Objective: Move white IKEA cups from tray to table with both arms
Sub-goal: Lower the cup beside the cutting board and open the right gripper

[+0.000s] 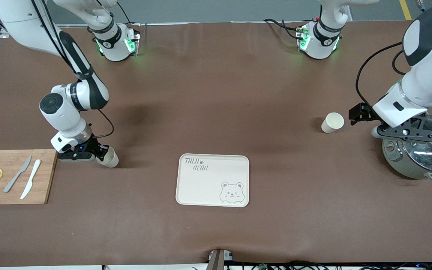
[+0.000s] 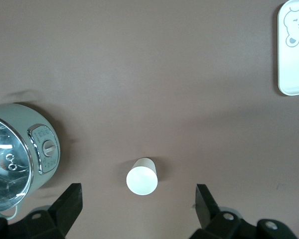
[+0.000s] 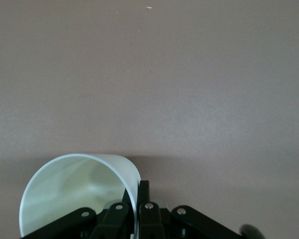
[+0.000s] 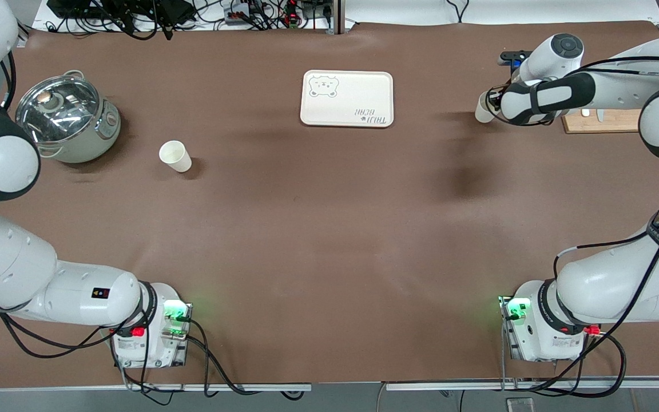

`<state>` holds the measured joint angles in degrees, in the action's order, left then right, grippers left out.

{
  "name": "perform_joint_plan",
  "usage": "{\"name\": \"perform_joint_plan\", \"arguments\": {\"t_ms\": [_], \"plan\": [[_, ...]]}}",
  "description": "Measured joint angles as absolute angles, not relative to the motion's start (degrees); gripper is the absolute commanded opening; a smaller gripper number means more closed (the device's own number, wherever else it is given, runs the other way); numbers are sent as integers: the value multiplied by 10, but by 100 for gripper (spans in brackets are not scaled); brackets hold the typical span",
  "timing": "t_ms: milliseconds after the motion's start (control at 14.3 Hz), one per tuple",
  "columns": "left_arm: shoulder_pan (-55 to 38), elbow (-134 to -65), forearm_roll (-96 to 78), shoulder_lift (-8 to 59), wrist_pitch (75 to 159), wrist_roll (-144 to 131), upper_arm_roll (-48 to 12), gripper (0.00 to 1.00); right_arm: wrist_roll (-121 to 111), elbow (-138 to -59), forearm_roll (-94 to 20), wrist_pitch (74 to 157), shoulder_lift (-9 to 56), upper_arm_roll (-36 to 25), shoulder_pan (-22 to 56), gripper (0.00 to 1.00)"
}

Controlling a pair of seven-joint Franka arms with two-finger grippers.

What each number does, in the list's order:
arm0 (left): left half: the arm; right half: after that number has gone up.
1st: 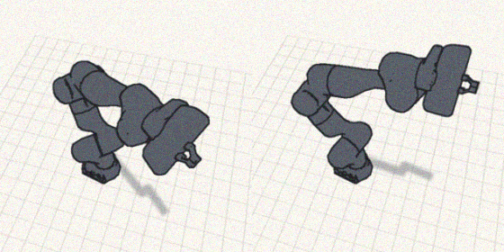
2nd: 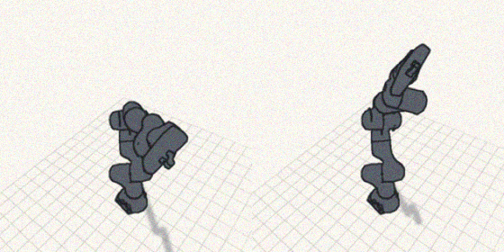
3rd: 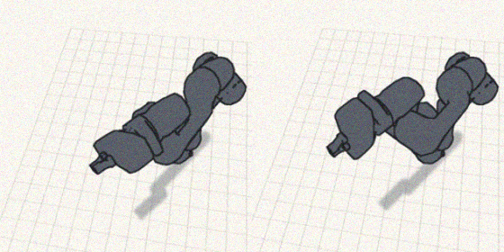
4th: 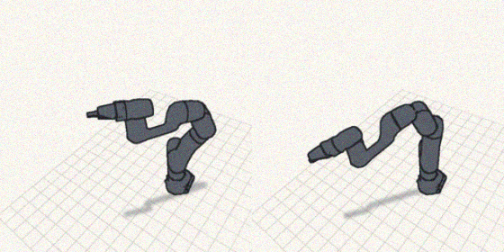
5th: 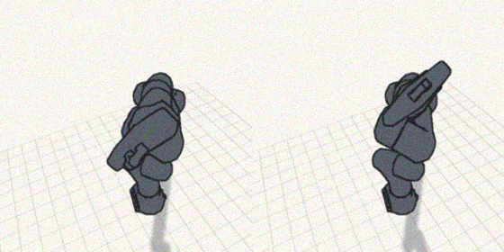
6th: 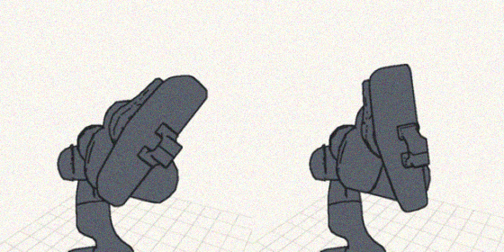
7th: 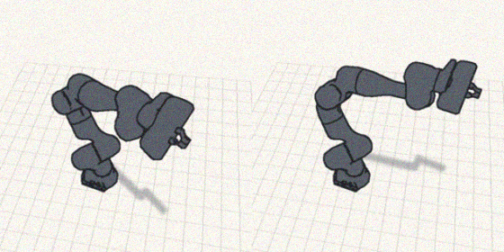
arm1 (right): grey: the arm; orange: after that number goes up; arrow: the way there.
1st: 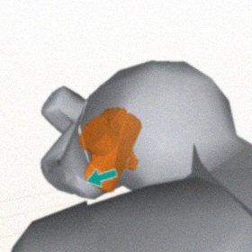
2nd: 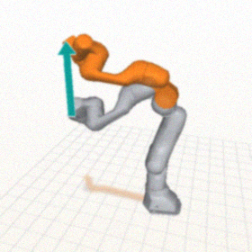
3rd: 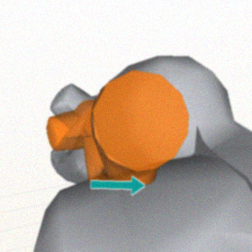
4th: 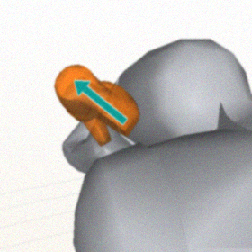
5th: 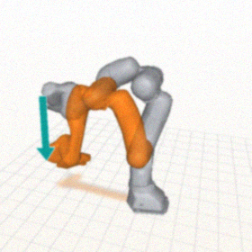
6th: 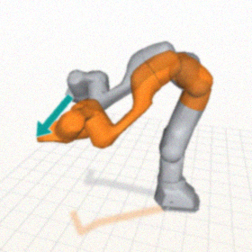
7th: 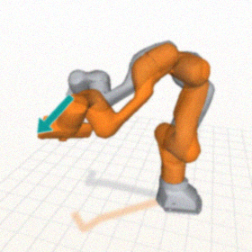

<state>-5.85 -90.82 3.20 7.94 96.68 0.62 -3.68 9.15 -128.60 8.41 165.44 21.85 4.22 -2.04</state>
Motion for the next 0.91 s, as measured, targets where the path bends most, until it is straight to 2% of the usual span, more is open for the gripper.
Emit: {"name": "perform_joint_plan", "arguments": {"t_ms": [210, 280, 350, 420, 910], "plan": [[-61, -908, 32, 80, 967, 6, -37, 100, 91, -1285, 83, 1684, 235, 42, -21, 0], [-61, -908, 30, 80, 967, 6, -37, 100, 91, -1285, 83, 1684, 236, 42, -21, 3], [-61, -908, 27, 80, 967, 6, -37, 100, 91, -1284, 83, 1684, 236, 42, -21, 61], [-61, -908, 25, 80, 967, 6, -37, 100, 91, -1284, 82, 1684, 236, 42, -21, 100], [-70, -907, 23, 91, 967, -2, -40, 100, 91, -1271, 82, 1676, 236, 41, -24, 100]]}}
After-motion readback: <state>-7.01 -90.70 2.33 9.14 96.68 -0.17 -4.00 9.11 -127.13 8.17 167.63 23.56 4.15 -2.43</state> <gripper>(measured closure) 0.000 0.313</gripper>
